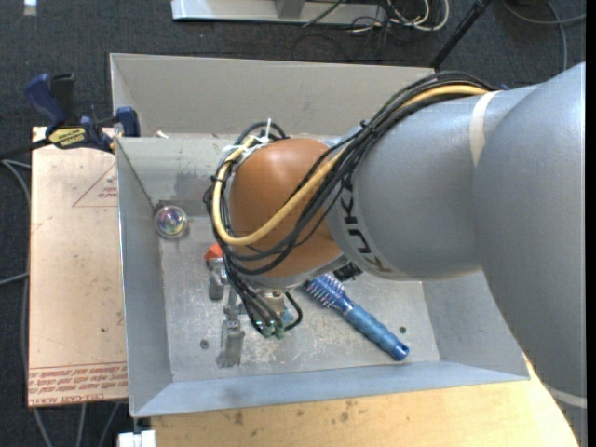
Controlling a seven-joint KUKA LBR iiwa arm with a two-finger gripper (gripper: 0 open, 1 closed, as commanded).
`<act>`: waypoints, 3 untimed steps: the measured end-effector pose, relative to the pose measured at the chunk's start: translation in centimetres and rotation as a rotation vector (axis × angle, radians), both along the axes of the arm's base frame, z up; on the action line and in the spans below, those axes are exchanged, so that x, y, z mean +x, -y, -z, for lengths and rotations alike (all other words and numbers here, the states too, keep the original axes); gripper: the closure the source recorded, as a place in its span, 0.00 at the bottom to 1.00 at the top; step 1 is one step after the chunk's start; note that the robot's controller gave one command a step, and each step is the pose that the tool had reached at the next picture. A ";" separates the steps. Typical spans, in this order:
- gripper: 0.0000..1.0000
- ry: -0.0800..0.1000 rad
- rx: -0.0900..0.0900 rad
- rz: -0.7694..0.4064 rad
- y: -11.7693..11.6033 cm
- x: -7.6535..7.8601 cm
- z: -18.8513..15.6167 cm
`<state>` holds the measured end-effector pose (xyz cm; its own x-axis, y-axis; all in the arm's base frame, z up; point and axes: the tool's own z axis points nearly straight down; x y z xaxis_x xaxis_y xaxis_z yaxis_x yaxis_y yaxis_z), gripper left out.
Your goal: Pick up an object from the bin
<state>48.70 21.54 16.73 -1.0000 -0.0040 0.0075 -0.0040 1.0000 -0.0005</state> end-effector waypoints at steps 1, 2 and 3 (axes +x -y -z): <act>0.00 0.002 -0.002 -0.090 7.0 3.5 10.0; 0.00 0.015 0.006 -0.439 1.3 5.8 4.1; 0.00 0.012 0.000 -0.348 7.9 11.7 8.5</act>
Offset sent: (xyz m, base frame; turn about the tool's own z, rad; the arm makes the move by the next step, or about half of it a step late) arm 0.0353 -0.0659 -0.0953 -0.0958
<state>60.38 13.64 8.21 -0.9387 -0.3448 -0.0047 -0.3448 0.9387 -0.0027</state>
